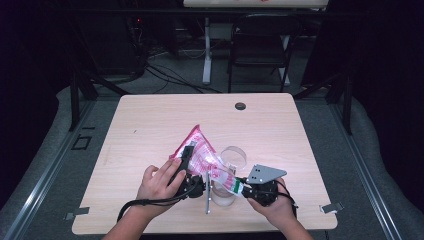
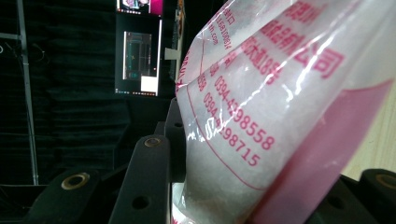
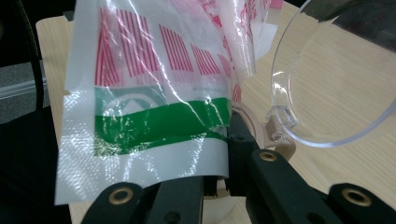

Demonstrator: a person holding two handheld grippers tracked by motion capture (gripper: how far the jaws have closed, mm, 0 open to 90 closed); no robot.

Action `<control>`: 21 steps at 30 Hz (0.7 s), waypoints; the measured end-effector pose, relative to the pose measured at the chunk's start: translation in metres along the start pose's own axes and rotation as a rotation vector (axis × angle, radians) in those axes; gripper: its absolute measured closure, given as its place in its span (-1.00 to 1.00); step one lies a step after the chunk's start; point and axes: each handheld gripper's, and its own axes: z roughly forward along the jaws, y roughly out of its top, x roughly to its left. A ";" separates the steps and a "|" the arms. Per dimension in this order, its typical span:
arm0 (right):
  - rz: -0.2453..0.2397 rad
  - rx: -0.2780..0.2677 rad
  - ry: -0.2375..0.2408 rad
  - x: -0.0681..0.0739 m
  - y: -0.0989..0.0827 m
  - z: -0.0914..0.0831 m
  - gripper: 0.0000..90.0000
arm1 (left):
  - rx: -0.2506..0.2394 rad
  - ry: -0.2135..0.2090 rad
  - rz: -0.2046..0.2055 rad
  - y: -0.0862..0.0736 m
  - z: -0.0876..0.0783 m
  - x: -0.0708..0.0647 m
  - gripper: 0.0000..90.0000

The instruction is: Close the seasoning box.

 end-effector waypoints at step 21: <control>-0.003 -0.003 0.020 0.003 -0.002 0.002 1.00 | 0.001 0.002 -0.002 0.000 0.001 -0.001 0.55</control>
